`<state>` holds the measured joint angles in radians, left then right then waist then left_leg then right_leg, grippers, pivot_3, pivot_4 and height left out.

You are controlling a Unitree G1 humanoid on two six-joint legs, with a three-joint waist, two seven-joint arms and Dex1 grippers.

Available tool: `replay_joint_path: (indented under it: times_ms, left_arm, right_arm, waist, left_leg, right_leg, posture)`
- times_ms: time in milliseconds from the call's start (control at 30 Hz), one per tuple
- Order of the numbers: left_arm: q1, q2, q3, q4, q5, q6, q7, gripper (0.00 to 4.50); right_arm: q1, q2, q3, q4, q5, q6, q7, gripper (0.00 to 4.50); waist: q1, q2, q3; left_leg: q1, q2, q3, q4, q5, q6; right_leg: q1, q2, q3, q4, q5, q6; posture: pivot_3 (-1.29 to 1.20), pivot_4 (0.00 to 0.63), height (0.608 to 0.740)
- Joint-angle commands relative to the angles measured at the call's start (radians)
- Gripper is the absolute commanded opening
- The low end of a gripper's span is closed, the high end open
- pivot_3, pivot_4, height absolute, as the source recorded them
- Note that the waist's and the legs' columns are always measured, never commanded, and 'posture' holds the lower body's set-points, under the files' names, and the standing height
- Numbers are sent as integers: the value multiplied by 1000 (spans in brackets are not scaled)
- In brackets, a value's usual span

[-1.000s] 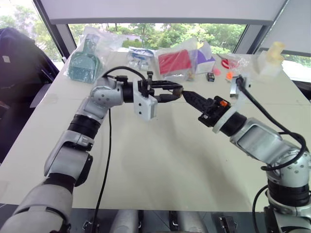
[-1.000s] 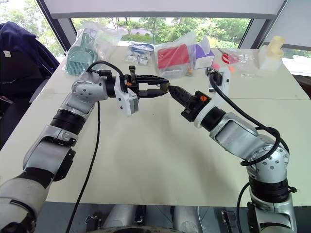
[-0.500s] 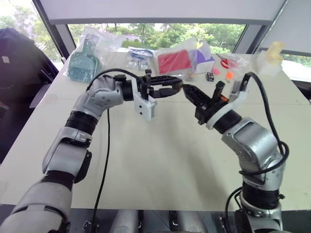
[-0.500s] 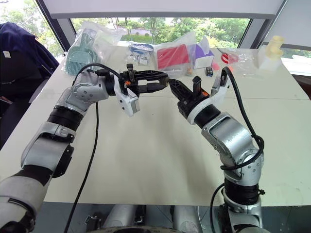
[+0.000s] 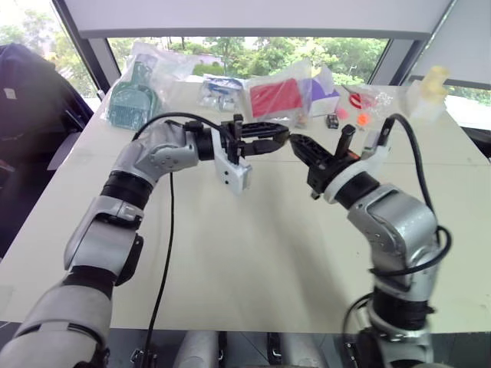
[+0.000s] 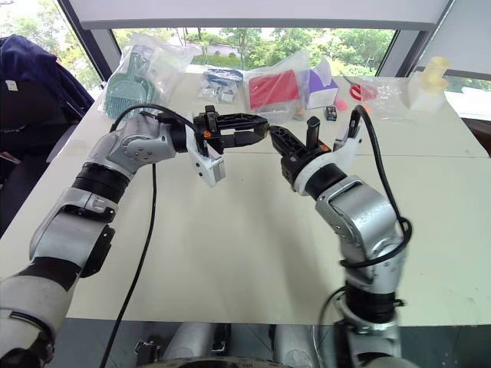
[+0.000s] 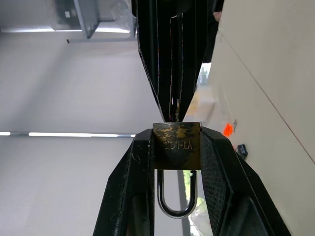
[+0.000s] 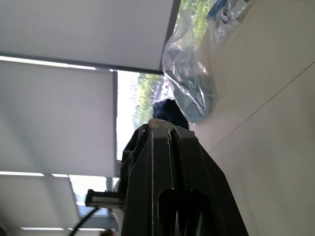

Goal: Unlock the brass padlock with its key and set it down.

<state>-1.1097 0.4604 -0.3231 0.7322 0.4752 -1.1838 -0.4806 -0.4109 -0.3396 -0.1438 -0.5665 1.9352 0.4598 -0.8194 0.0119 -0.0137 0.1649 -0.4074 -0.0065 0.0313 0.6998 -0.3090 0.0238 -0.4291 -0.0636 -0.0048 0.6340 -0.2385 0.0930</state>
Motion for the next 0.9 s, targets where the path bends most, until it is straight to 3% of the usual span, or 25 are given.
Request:
replay_joint_path:
  times_ms: [33,267,400,900]
  left_arm:
    - [-47,16,-13,18,-149,8,-74,683]
    - [-64,18,-38,30,-285,51,-212,683]
    - [-62,17,-35,26,-299,53,-239,683]
    - [3,-4,-43,-86,-358,89,-306,683]
  right_arm:
    - [23,-147,-38,16,-79,99,137,910]
    - [66,-410,-6,-30,-292,283,494,4364]
    - [70,-400,-7,-40,-309,272,569,4364]
    - [0,-295,34,8,-407,278,568,4364]
  waist:
    - [-2,0,0]
    - [-5,0,0]
    - [-4,0,0]
    - [-1,0,0]
  left_leg:
    - [0,0,0,0,0,0]
    - [0,1,0,-1,0,0]
    - [0,1,0,-1,0,0]
    - [0,1,0,0,0,0]
  right_leg:
    - [0,0,0,-1,0,0]
    - [0,1,0,-1,0,0]
    - [0,1,0,-1,1,0]
    - [0,1,0,-1,1,1]
  posture:
    - [0,150,740]
    - [0,150,740]
    - [0,150,740]
    - [0,150,740]
